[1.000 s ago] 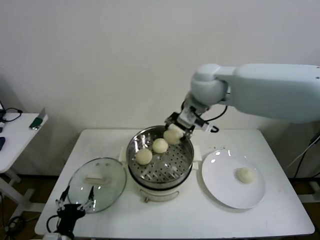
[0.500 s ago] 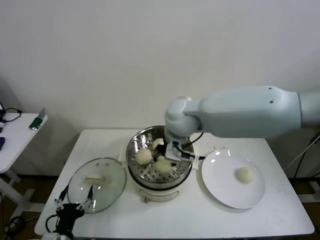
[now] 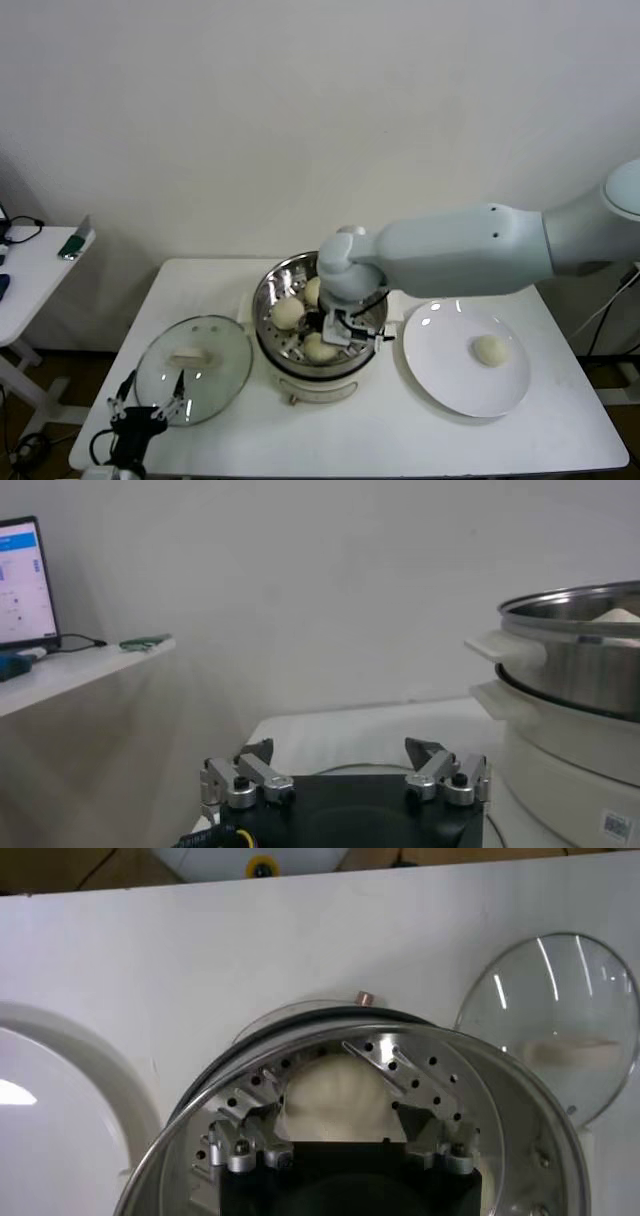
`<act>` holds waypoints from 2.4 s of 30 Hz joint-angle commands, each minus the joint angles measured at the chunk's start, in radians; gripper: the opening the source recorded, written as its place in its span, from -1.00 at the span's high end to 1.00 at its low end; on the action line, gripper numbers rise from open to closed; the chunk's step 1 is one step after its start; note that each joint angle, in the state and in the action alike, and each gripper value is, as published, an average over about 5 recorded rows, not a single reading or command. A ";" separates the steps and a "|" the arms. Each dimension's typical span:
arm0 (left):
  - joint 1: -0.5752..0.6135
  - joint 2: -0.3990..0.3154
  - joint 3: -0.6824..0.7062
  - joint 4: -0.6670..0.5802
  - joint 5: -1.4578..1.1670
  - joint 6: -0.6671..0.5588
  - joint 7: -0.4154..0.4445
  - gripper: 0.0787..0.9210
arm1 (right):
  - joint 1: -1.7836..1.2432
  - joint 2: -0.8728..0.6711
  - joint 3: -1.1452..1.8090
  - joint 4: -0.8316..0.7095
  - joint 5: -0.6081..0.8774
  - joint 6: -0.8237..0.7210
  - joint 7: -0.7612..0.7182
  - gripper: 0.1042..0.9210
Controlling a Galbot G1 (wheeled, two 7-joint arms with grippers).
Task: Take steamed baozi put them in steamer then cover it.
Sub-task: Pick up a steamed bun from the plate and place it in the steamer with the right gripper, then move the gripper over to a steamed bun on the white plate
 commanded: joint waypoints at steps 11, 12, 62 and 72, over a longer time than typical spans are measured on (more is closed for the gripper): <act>-0.001 0.000 0.006 -0.006 0.008 0.001 0.002 -0.77 | 0.351 -0.237 -0.081 -0.202 0.429 0.040 -0.251 -0.76; -0.002 0.000 0.007 -0.006 0.008 0.001 0.002 -0.77 | 0.367 -0.266 -0.110 -0.220 0.460 0.010 -0.258 -0.76; -0.015 0.009 0.013 0.026 0.020 0.017 0.013 -0.77 | -0.606 -0.638 0.442 -0.466 0.154 -0.344 -0.058 -0.76; -0.019 0.005 0.017 0.028 0.024 0.018 0.014 -0.77 | -0.609 -0.625 0.445 -0.488 0.140 -0.347 -0.064 -0.64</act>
